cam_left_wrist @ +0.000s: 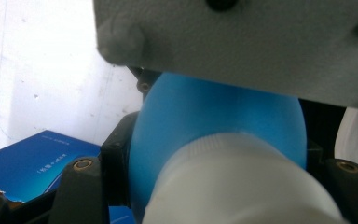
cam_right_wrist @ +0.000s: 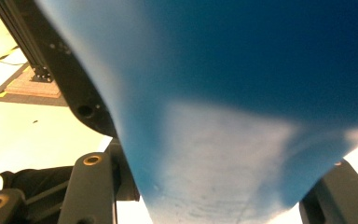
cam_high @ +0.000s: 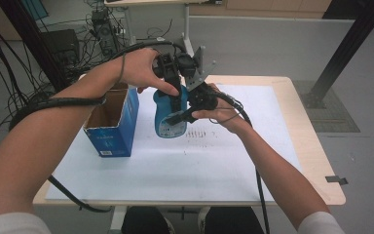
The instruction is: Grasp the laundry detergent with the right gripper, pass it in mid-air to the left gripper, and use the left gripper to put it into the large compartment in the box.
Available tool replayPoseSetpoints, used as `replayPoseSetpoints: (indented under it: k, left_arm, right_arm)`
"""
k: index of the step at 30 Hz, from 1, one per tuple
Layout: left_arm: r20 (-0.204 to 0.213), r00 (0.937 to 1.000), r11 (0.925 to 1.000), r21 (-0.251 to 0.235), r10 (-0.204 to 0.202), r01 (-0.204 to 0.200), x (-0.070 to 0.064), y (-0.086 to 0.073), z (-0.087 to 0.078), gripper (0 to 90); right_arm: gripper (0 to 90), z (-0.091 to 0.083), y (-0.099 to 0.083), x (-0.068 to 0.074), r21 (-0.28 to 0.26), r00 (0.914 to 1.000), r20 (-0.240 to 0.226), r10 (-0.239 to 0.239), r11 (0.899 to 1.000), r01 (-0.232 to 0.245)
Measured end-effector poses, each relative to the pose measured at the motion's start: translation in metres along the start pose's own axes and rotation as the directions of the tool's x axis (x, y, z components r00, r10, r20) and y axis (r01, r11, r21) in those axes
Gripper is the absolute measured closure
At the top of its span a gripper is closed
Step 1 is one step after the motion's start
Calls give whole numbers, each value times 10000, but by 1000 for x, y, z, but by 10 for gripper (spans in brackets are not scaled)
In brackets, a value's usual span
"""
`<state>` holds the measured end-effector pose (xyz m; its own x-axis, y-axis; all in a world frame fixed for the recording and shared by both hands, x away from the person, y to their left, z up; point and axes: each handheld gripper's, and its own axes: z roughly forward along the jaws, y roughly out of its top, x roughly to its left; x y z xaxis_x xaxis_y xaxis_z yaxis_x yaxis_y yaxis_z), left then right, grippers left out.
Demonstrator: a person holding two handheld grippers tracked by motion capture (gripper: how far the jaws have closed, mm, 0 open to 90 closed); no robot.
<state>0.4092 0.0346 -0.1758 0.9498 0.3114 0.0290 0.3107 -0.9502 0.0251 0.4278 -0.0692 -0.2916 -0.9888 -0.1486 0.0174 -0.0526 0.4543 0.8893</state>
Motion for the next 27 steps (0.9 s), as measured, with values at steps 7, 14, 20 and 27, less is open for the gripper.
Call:
replayPoseSetpoints:
  k: [7,14,20,27]
  left_arm:
    - [7,10000,10000,9,71,-71,0,-1,1,372]
    - [-18,10000,10000,16,64,-64,0,-1,1,373]
    - [-7,10000,9999,90,89,-89,-1,-1,1,373]
    - [5,10000,10000,73,67,-67,-1,-2,1,373]
  right_arm:
    - [424,1,0,1,64,10000,28,12,10000,-13]
    - [422,2,0,0,7,10000,40,5,10000,-5]
    - [421,2,-1,1,-43,10000,17,23,10000,-23]
    - [419,3,-1,1,-151,10000,31,-28,9999,28]
